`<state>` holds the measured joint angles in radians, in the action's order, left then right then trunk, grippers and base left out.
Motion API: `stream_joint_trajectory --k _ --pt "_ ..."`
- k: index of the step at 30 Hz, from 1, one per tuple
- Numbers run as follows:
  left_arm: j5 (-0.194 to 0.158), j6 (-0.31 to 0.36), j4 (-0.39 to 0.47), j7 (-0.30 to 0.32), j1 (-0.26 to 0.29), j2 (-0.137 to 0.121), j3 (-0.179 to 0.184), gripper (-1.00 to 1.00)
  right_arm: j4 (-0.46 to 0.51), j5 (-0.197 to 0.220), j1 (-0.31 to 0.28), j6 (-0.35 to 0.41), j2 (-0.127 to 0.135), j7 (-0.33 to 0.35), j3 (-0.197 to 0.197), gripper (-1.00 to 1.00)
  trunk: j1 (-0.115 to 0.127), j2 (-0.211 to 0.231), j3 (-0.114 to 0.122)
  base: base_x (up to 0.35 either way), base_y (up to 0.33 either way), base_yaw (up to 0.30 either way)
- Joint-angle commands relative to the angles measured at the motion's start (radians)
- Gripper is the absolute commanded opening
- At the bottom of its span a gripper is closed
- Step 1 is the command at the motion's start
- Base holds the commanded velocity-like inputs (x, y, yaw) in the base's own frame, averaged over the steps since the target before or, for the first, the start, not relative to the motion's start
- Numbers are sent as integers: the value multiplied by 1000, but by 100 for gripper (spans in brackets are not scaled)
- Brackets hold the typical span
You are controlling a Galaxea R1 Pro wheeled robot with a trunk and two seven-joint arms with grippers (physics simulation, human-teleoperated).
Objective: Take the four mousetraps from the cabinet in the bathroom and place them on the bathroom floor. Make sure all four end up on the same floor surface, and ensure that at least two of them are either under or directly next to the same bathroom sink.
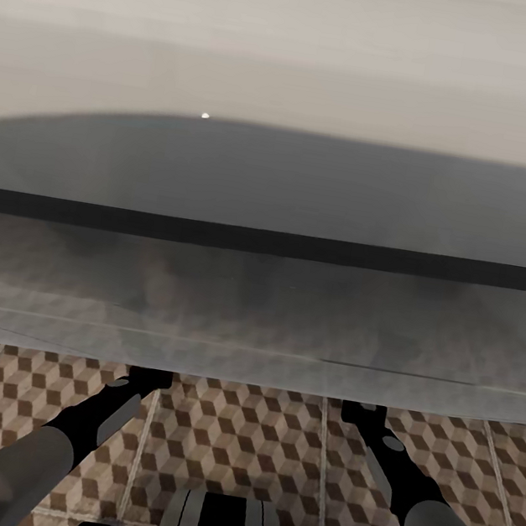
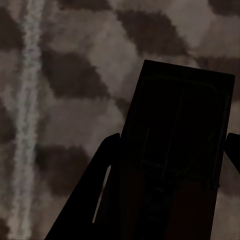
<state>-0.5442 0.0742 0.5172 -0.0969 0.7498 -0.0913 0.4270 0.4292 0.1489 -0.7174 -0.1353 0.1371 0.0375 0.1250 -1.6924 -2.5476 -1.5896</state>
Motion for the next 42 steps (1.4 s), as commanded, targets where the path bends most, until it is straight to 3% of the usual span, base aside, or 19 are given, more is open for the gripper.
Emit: stream_joint_trajectory --k 1,42 --pt "-5 4 3 -11 0 -2 9 -100 -1 12 -1 -4 1 6 5 -100 0 0 -1 0 0 0" --pt "-3 3 2 -14 0 2 9 -100 -10 18 -1 -1 -2 5 4 -100 0 0 -1 0 0 0"
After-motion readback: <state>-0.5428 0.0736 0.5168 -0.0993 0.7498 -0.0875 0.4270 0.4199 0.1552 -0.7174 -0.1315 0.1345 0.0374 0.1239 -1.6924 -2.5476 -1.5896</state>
